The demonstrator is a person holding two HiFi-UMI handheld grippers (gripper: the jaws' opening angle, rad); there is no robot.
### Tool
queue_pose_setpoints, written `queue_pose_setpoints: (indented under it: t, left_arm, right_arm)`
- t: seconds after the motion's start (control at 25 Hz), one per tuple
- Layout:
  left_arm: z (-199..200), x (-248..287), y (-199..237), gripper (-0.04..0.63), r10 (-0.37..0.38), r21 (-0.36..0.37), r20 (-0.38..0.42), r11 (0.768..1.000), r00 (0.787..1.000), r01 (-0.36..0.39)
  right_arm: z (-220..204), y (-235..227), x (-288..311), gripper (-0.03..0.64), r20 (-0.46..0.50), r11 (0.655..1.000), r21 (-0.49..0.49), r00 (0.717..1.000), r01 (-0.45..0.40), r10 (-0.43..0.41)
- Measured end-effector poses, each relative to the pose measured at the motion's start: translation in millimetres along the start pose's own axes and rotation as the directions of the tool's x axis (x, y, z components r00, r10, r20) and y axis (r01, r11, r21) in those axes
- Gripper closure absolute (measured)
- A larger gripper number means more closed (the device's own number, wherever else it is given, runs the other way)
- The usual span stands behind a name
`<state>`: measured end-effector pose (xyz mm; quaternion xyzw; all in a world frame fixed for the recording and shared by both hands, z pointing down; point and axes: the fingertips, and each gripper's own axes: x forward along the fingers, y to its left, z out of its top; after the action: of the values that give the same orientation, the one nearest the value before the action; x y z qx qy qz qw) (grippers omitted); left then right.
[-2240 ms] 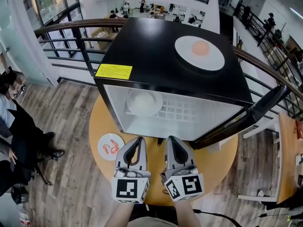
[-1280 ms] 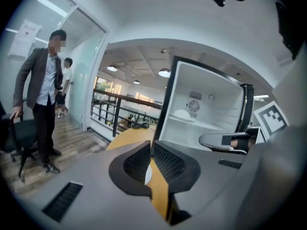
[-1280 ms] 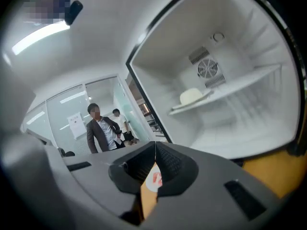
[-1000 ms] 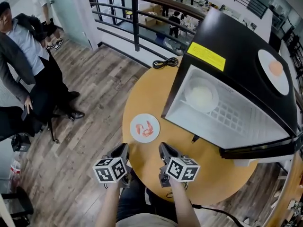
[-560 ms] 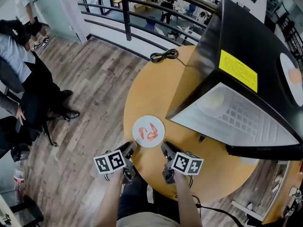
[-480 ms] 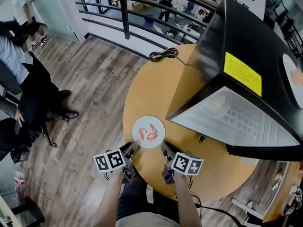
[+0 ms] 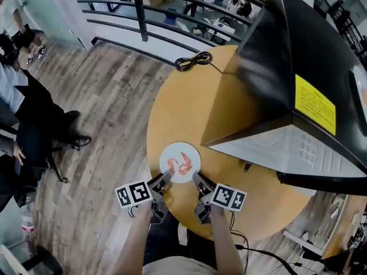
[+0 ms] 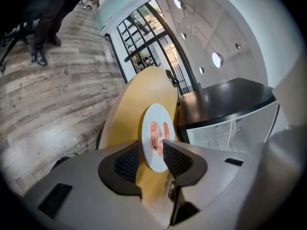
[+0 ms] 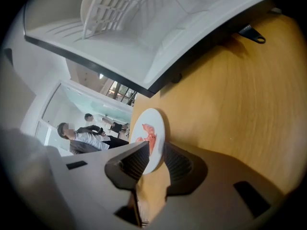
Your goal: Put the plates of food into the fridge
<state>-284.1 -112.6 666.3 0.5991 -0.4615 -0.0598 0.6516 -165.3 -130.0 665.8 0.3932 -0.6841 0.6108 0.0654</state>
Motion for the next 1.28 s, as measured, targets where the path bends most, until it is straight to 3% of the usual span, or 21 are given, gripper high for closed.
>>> queue_pose_setpoints:
  t: [0.16, 0.52, 0.56, 0.6, 0.96, 1.28]
  left_arm:
    - [0, 5, -1, 0.466, 0.000, -0.019, -0.015, 1.000, 1.000, 0.000]
    - [-3, 9, 0, 0.471, 0.003, -0.038, -0.049, 0.999, 0.999, -0.005]
    - [-4, 8, 2, 0.494, 0.013, -0.039, -0.048, 0.999, 0.999, -0.015]
    - [-4, 7, 2, 0.560, 0.018, -0.044, -0.046, 0.999, 0.999, -0.020]
    - [0, 2, -8, 0.574, -0.023, -0.087, -0.013, 0.996, 1.000, 0.022]
    - [-3, 2, -13, 0.575, -0.031, -0.091, -0.003, 0.995, 1.000, 0.031]
  right_arm:
    - [2, -6, 0, 0.529, 0.000, 0.999, 0.035, 1.000, 0.021, -0.021]
    - [1, -2, 6, 0.529, -0.004, 0.996, 0.087, 1.000, -0.018, 0.019]
    - [1, -2, 5, 0.529, -0.002, 0.995, 0.093, 1.000, -0.019, 0.020]
    - [0, -2, 5, 0.529, -0.001, 0.995, 0.100, 1.000, -0.020, 0.020]
    - [-9, -4, 3, 0.529, -0.027, 0.985, 0.169, 0.999, -0.029, 0.034]
    - [-14, 0, 7, 0.531, -0.004, 0.954, 0.286, 0.995, -0.092, 0.097]
